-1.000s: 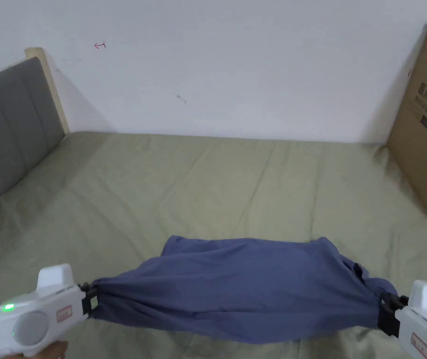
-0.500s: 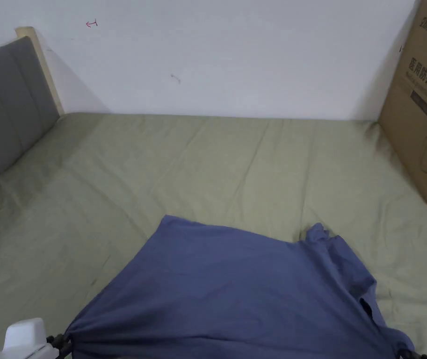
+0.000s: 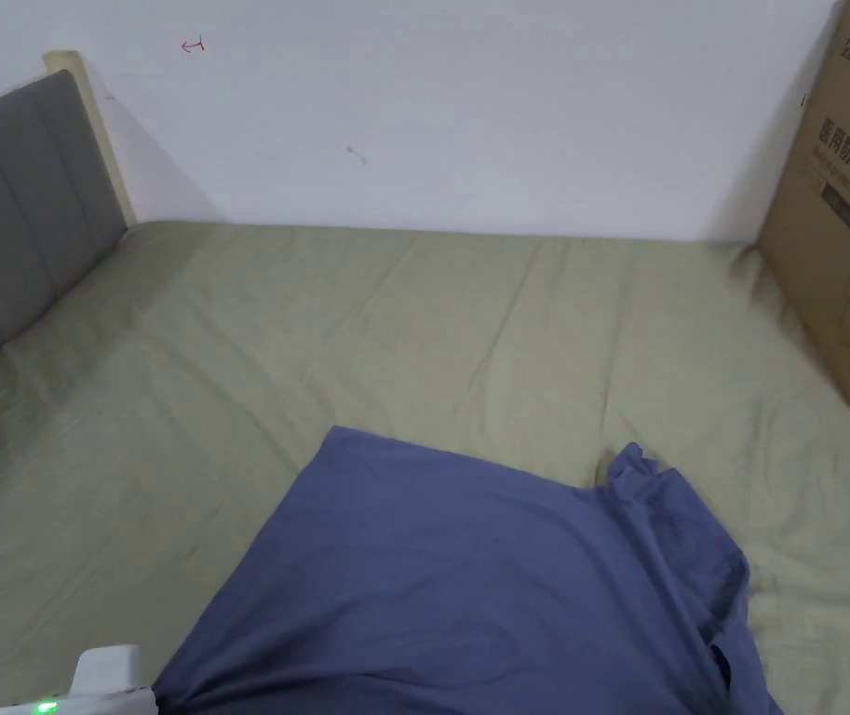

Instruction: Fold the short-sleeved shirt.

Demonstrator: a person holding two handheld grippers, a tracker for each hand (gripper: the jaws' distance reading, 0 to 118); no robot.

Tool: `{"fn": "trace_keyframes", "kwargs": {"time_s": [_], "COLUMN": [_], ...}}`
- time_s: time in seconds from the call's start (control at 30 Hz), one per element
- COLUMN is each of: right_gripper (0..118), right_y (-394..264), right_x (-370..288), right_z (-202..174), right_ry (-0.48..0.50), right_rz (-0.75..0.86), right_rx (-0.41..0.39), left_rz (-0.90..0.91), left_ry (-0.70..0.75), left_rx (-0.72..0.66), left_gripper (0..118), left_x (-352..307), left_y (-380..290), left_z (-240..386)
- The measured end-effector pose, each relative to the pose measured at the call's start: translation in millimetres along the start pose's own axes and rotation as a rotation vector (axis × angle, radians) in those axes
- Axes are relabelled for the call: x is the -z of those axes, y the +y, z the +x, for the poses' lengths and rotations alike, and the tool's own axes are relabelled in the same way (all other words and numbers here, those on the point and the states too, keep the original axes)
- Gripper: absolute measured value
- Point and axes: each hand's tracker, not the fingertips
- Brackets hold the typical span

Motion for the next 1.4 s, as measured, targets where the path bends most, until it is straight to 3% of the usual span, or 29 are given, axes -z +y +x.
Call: {"fn": "trace_keyframes", "kwargs": {"time_s": [0.03,0.07,0.1,0.13,0.4,0.5,0.57,0.63,0.67,0.7,0.73,0.77,0.8,1.1,1.4], "right_gripper": [50,68,77,79,79,78,77,76,72,63,40,14,0,0,0], "right_y": [5.4,12.2,20.5,29.8,98.4,109.5,114.0,117.6,119.2,121.6,123.7,125.9,127.4,158.7,188.8], "right_x": [-6.5,-15.7,-28.5,-41.8,-133.1,-147.3,-150.3,-150.4,-150.1,-148.3,-146.7,-144.4,-142.3,-106.1,-52.9], "right_z": [2.8,3.9,3.8,2.7,-15.8,-24.7,-30.5,-35.2,-37.2,-38.9,-40.2,-42.2,-44.1,-44.4,-39.2], "right_ry": [0.001,0.018,0.048,0.059,0.072,0.028,-0.011,-0.023,-0.026,-0.027,-0.025,-0.042,-0.042,-0.029,-0.049], "right_rz": [0.017,0.056,0.116,0.180,0.588,0.687,0.733,0.744,0.747,0.751,0.755,0.758,0.761,0.724,0.647], "right_rx": [0.010,0.016,0.020,0.021,-0.024,-0.053,-0.072,-0.084,-0.084,-0.089,-0.097,-0.103,-0.099,-0.110,-0.118], "left_rz": [0.017,0.046,0.092,0.141,0.563,0.683,0.749,0.795,0.799,0.807,0.808,0.807,0.801,0.559,0.254], "left_ry": [-0.001,-0.021,-0.053,-0.077,-0.168,-0.194,-0.199,-0.195,-0.203,-0.220,-0.240,-0.253,-0.254,-0.329,-0.226], "left_rx": [-0.002,-0.004,-0.013,-0.016,-0.008,0.002,0.037,0.065,0.064,0.062,0.063,0.063,0.070,0.140,0.245], "left_gripper": [66,80,90,96,95,88,73,69,55,38,18,9,3,0,0], "left_x": [-6.4,-14.8,-23.9,-36.0,-139.6,-159.8,-165.3,-165.1,-163.9,-161.5,-158.1,-153.8,-148.3,-57.9,88.7], "left_y": [3.8,8.7,13.7,20.3,81.3,96.6,102.7,108.3,110.3,112.5,115.2,118.1,121.7,195.3,273.3], "left_z": [1.2,2.4,3.8,6.8,54.4,72.9,86.0,99.4,104.9,109.5,114.0,118.2,122.5,160.7,192.1]}}
